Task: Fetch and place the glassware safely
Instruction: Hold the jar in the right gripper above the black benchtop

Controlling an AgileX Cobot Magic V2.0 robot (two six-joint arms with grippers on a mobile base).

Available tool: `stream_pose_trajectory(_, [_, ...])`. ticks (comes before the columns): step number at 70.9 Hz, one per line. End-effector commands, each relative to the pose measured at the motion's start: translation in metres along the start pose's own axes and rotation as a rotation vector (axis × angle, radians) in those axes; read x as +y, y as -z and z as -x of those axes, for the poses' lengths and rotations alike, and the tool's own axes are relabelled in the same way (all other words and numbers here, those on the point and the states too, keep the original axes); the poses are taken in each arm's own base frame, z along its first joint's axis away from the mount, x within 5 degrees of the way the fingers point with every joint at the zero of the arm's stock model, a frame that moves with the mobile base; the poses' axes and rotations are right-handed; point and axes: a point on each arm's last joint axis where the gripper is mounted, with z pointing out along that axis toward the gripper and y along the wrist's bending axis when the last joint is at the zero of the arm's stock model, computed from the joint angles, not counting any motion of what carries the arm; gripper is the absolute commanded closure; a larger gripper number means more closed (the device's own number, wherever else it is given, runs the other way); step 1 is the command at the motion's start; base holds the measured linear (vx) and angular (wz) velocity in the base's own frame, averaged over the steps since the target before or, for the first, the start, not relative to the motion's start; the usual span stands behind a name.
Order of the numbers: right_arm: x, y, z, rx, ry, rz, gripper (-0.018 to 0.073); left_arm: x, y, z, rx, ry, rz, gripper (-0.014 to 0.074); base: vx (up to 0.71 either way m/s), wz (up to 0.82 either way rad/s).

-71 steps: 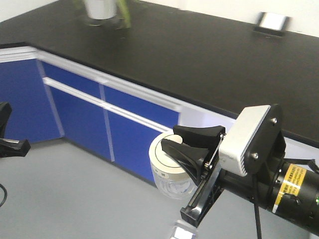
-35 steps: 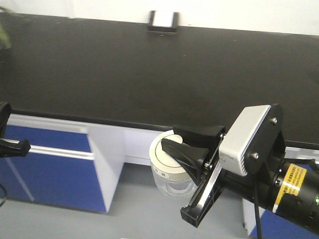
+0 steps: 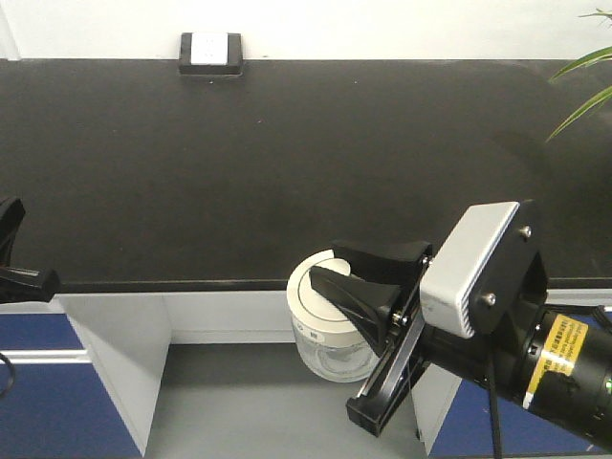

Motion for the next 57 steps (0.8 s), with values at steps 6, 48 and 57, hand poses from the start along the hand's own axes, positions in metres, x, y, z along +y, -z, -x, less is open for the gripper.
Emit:
stream_pose_trajectory(6, [0.0008, 0.004, 0.0213, -0.13, -0.004, 0.021, 0.056, 0.0007, -0.001, 0.0162, -0.114, 0.012, 0.001, 0.0603, 0.16, -0.09])
stream_pose_trajectory(48, [0.0008, 0.004, 0.0213, -0.13, -0.004, 0.021, 0.056, 0.0007, -0.001, 0.0162, -0.114, 0.012, 0.001, 0.0603, 0.16, 0.05])
stream_pose_trajectory(57, [0.0008, 0.004, 0.0213, -0.13, -0.004, 0.021, 0.056, 0.0007, -0.001, 0.0162, -0.114, 0.012, 0.001, 0.0603, 0.15, 0.0])
